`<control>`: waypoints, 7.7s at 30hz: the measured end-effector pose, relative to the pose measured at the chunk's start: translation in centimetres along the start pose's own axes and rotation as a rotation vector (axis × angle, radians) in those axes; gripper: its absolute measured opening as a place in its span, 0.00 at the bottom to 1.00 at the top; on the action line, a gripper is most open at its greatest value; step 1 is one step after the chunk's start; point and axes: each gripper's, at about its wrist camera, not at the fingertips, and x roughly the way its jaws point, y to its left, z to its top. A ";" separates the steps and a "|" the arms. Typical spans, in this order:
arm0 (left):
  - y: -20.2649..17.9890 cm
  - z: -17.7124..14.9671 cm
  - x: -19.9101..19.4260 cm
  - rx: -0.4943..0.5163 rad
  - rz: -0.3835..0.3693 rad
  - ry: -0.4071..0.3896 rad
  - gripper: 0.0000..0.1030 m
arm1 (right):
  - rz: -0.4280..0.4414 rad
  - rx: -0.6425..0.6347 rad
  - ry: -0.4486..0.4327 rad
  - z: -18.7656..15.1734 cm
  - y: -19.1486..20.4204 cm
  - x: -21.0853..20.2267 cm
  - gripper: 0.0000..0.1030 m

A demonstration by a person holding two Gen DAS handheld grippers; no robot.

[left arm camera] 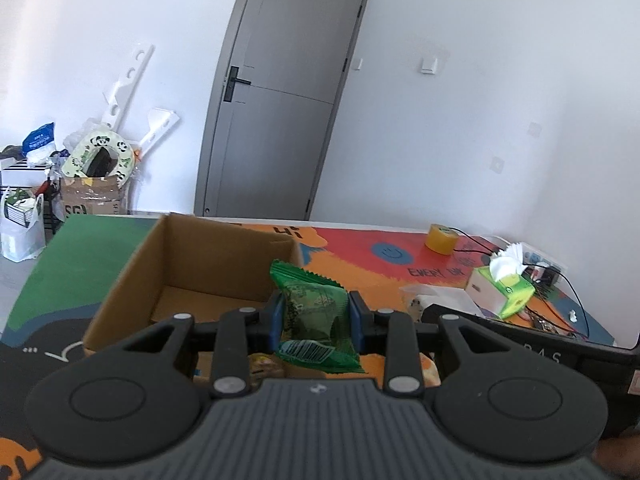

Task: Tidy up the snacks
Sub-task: 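Carry both packets into the cardboard box and open both tools to release, then move the left tool back to the snacks and grasp the clear purple packet, then grasp the green packet with the right tool, then carry both packets over the cardboard box and open both tools to drop them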

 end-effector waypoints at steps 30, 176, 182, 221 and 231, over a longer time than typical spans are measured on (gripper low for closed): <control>8.2 1.6 1.5 -0.163 0.138 0.015 0.43 | 0.090 -0.056 0.055 1.0 6.3 5.6 0.44; -8.7 -8.6 8.5 0.062 -0.173 0.279 0.26 | -0.192 0.119 0.152 -5.3 -12.2 0.7 0.28; -9.2 -9.4 9.2 0.086 -0.145 0.290 0.42 | -0.180 0.125 0.148 -6.2 -11.9 -0.9 0.28; -8.3 -4.6 3.4 0.114 -0.157 0.105 0.18 | -0.133 0.099 0.040 -3.6 -7.6 -4.1 0.27; -5.4 -1.4 1.8 0.084 -0.111 0.024 0.18 | -0.072 0.044 0.008 -1.3 -3.9 -2.6 0.27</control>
